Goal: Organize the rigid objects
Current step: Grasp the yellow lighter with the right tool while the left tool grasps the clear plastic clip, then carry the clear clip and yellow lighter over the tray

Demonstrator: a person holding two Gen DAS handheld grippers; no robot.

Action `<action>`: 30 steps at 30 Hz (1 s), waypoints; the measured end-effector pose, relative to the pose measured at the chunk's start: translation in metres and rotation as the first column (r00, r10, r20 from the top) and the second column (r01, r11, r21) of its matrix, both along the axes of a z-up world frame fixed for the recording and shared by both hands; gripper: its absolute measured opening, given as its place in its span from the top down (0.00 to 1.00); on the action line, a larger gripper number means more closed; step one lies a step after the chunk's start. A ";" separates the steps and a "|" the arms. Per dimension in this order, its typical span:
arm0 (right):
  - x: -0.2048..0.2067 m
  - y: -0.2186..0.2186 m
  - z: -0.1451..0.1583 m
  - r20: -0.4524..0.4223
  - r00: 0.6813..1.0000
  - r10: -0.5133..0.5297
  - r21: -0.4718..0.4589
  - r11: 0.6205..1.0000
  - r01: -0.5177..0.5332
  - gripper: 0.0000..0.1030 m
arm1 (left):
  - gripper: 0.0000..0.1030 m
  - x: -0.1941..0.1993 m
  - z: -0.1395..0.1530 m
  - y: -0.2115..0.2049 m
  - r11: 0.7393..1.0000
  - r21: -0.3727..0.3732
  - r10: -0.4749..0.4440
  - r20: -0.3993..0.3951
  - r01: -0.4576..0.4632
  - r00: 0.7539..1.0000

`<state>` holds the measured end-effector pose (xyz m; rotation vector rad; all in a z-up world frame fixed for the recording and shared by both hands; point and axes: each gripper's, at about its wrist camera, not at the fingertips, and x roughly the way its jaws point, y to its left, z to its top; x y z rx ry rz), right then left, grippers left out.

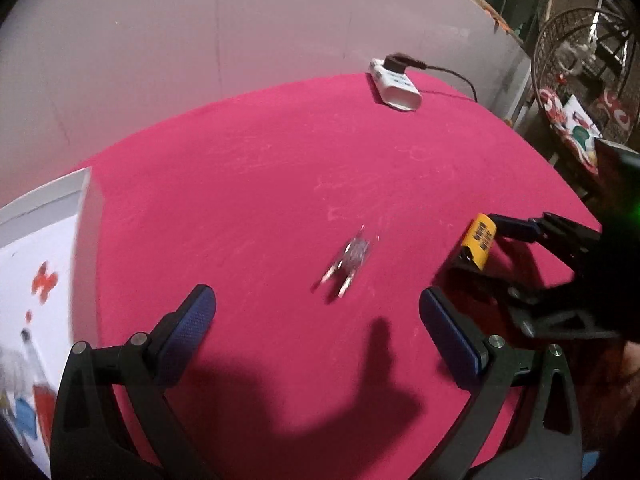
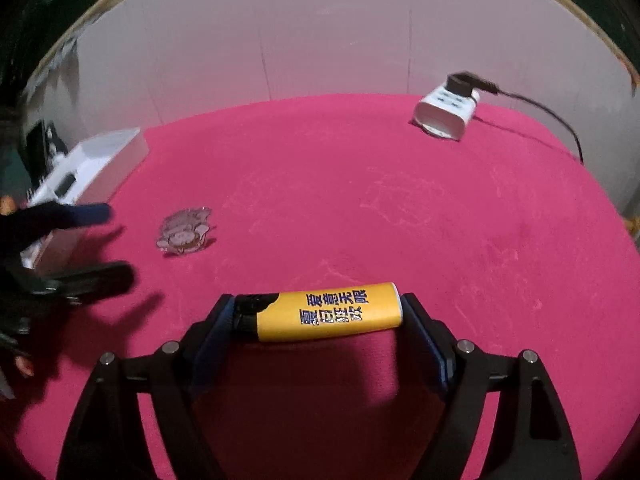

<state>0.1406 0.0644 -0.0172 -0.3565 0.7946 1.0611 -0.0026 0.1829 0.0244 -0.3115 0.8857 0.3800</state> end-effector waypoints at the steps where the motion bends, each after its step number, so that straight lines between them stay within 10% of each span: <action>1: 0.001 -0.001 -0.001 -0.002 1.000 0.000 0.001 1.000 0.000 0.21 | 0.01 0.007 -0.001 -0.001 1.000 0.011 -0.016 0.001 0.016 1.000; 9: 0.002 0.005 0.000 -0.031 1.000 0.004 0.026 1.000 -0.003 0.21 | 0.43 0.029 -0.014 -0.011 0.992 0.087 -0.090 -0.065 0.096 0.994; 12: 0.001 0.006 -0.001 -0.037 0.999 0.003 0.032 0.999 -0.002 0.21 | 0.83 0.030 -0.012 -0.014 0.988 0.112 -0.101 -0.053 0.106 0.994; 30: -0.023 -0.026 0.036 0.008 0.997 -0.076 0.168 0.983 0.074 0.21 | 0.84 -0.029 0.047 -0.046 0.968 0.223 0.101 0.065 -0.113 0.993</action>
